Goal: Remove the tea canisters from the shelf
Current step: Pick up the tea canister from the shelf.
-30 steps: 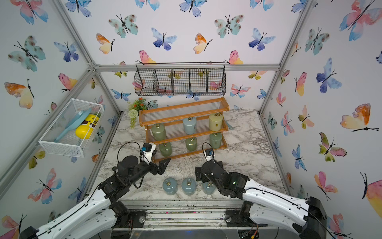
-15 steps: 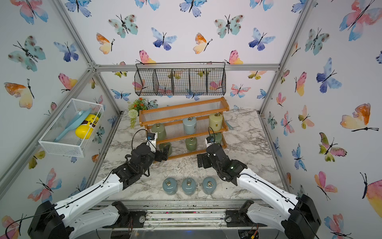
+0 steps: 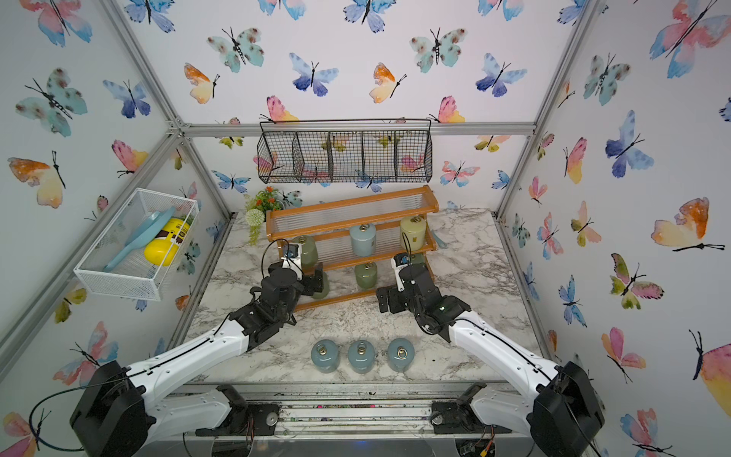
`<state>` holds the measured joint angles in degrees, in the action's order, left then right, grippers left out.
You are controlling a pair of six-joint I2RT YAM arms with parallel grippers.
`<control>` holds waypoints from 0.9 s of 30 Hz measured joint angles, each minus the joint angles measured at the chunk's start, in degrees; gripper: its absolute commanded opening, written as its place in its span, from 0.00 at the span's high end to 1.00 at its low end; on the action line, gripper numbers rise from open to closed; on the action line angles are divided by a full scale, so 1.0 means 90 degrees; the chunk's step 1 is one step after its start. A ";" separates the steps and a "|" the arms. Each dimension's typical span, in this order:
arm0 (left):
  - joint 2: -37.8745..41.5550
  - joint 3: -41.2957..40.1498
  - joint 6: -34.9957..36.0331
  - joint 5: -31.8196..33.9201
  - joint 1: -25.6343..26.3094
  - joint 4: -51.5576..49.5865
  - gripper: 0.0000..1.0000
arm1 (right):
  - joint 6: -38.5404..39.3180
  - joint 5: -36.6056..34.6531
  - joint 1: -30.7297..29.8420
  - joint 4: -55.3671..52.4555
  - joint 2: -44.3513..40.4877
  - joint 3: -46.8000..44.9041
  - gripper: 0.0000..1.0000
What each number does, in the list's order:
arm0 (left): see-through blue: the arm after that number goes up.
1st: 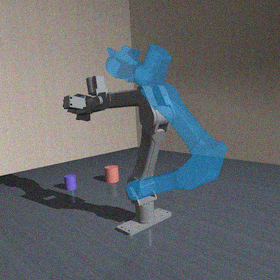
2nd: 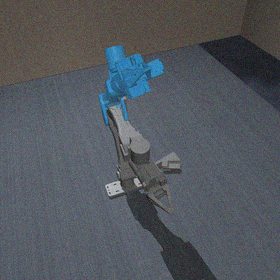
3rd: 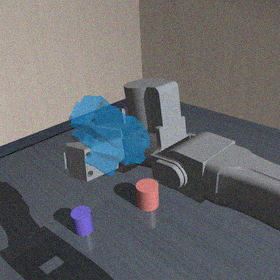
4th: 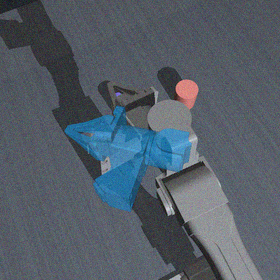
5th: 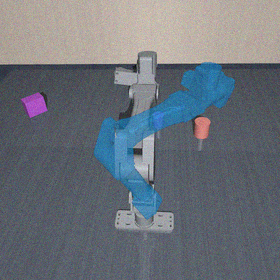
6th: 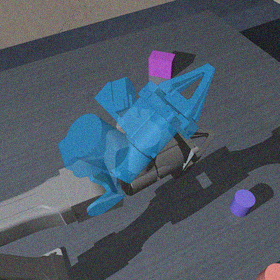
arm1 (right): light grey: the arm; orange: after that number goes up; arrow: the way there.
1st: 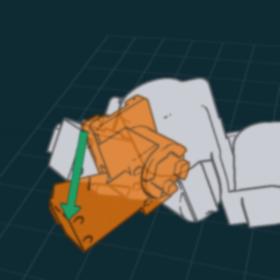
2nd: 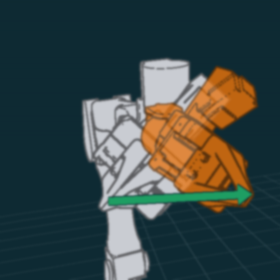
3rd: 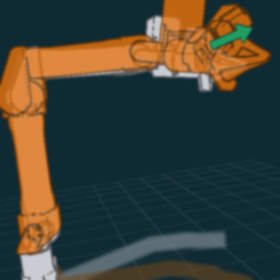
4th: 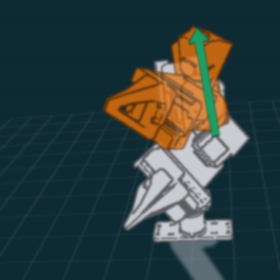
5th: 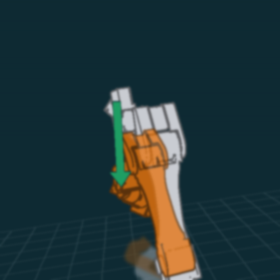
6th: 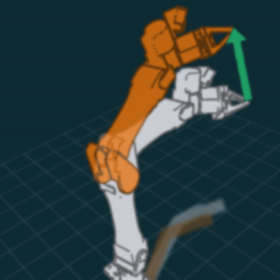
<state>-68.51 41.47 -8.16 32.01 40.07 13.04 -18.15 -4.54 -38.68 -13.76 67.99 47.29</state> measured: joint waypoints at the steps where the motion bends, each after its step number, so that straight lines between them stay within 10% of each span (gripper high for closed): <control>1: -0.0078 0.0066 0.0032 0.0056 0.0000 0.0024 0.01 | 0.0022 0.0036 0.0022 0.0017 0.0019 0.0032 0.00; 27: -0.0979 0.0758 0.0219 0.0311 -0.0491 0.0170 0.02 | 0.0223 0.0542 0.0384 0.0104 0.0270 0.0143 0.00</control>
<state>-77.32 48.29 -6.20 34.81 35.66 14.57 -16.14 0.34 -35.22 -12.82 70.41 48.58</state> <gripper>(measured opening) 0.984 0.998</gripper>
